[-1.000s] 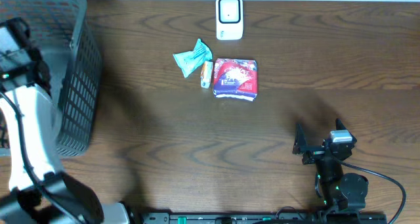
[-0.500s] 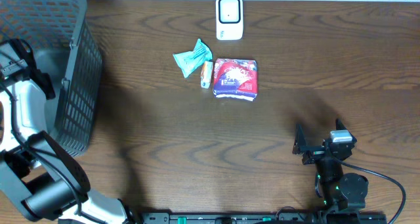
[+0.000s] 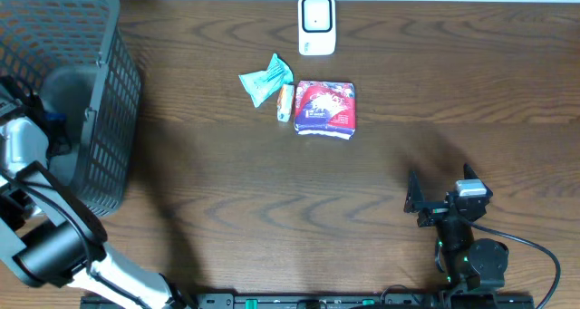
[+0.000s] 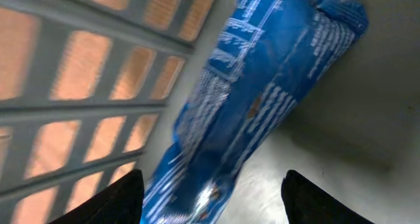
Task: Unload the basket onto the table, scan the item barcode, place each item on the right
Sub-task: 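Reach into the basket and grasp the blue snack bag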
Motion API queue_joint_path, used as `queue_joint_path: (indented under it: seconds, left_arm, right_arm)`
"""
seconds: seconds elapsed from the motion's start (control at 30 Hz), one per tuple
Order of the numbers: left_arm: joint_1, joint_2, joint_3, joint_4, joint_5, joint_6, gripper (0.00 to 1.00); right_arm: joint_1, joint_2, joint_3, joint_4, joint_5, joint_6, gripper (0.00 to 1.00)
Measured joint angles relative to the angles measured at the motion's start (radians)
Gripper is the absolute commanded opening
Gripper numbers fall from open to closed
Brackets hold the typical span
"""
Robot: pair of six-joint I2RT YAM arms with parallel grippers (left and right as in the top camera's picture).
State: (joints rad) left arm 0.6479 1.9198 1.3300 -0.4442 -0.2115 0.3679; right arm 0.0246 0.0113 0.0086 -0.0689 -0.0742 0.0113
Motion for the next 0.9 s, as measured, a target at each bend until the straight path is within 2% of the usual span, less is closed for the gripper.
queue_joint_path:
  seconds: [0.17,0.23,0.27,0.3,0.4,0.43,0.57,0.7,0.9]
  left_arm:
    - [0.002,0.046,0.0,0.033,0.027,0.023,0.66]
    - [0.002,0.059,0.0,0.059,0.031,0.025,0.59]
    - [0.003,0.061,0.0,0.064,0.031,0.027,0.5]
    - [0.003,0.065,0.0,0.071,0.032,0.026,0.33]
    - [0.003,0.074,0.0,0.085,0.029,0.032,0.1]
    - [0.004,0.08,0.0,0.085,0.03,0.034,0.08]
    - [0.004,0.084,0.0,0.089,0.026,0.029,0.07]
    - [0.003,0.06,-0.006,0.082,0.037,-0.062,0.07]
    - [-0.002,-0.236,-0.032,0.07,0.256,-0.205,0.07]
  right_arm:
    - [0.0,0.0,0.0,0.0,0.0,0.0,0.99]
    - [0.0,0.0,0.0,0.0,0.0,0.0,0.99]
    - [0.0,0.0,0.0,0.0,0.0,0.0,0.99]
    - [0.0,0.0,0.0,0.0,0.0,0.0,0.99]
    - [0.0,0.0,0.0,0.0,0.0,0.0,0.99]
    - [0.0,0.0,0.0,0.0,0.0,0.0,0.99]
    - [0.0,0.0,0.0,0.0,0.0,0.0,0.99]
    - [0.0,0.0,0.0,0.0,0.0,0.0,0.99]
    - [0.0,0.0,0.0,0.0,0.0,0.0,0.99]
